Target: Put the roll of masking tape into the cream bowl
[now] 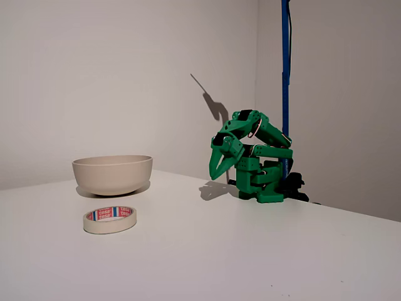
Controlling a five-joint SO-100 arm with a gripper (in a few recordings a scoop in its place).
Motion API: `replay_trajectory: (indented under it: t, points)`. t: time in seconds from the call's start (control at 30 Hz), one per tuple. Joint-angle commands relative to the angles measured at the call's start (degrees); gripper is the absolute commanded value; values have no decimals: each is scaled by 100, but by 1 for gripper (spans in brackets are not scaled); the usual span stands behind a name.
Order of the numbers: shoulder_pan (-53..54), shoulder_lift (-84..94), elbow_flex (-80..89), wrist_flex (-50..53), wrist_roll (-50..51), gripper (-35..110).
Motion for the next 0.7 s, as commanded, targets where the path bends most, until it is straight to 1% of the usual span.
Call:
replay_trajectory:
  t: [0.0, 0.17, 0.33, 0.47, 0.67]
  points:
    - [149, 0, -765, 105, 229, -8]
    - [167, -264, -1521, 220, 325, -8]
    - [343, -1011, -2241, 88, 352, -8]
    - [659, -1934, -2971, -105, 360, -8]
    - [1310, -3858, -4254, -378, 264, -8]
